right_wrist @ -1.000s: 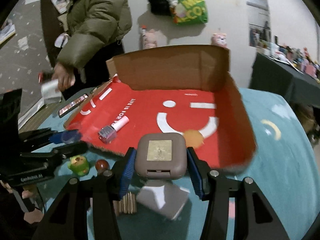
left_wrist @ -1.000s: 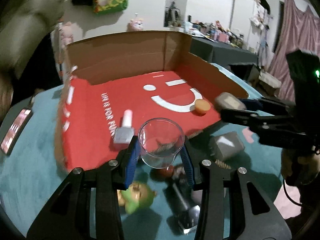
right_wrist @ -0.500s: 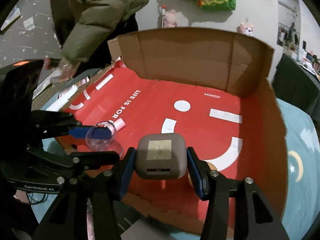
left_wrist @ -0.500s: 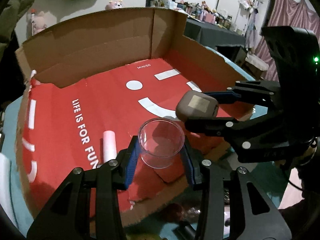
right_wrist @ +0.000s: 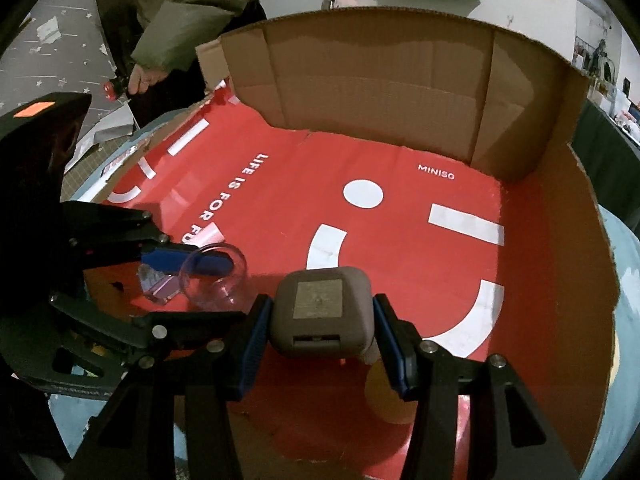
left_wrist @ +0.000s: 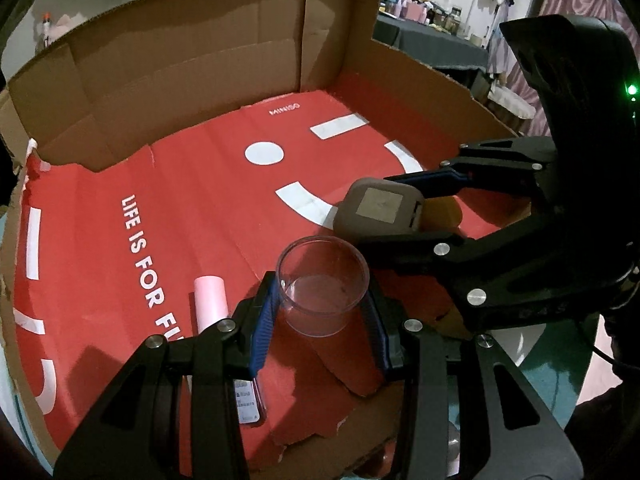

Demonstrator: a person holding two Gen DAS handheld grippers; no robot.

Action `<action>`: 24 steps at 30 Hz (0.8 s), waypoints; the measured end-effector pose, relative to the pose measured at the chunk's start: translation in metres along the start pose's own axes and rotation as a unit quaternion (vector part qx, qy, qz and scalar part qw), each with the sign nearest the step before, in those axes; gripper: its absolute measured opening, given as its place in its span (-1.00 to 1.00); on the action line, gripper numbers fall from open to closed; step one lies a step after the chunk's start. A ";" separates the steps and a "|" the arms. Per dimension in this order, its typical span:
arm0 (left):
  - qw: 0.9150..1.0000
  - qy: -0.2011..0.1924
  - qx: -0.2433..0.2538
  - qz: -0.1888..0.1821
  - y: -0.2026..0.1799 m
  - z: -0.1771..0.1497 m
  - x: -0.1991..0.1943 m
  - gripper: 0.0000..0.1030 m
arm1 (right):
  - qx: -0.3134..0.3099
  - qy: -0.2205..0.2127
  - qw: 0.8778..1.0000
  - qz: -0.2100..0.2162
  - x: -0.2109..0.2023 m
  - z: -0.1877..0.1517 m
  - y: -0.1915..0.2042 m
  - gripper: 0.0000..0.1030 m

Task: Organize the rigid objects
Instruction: 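Lower the cup and brown case into the box and open both grippers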

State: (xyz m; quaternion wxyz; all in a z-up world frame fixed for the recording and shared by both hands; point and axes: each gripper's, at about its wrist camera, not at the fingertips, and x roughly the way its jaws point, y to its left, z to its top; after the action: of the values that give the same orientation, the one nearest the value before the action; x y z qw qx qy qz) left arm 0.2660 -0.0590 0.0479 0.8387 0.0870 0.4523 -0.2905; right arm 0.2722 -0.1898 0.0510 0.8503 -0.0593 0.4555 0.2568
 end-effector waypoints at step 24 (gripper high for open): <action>1.000 0.013 0.002 0.005 0.001 0.001 0.003 -0.25 | 0.005 0.007 1.000 0.004 0.008 0.003 -0.002 0.05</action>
State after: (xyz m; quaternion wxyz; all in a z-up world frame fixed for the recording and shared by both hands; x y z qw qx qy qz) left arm 0.2688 -0.0601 0.0460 0.8340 0.0949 0.4621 -0.2862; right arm 0.2796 -0.1875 0.0458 0.8464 -0.0548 0.4632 0.2570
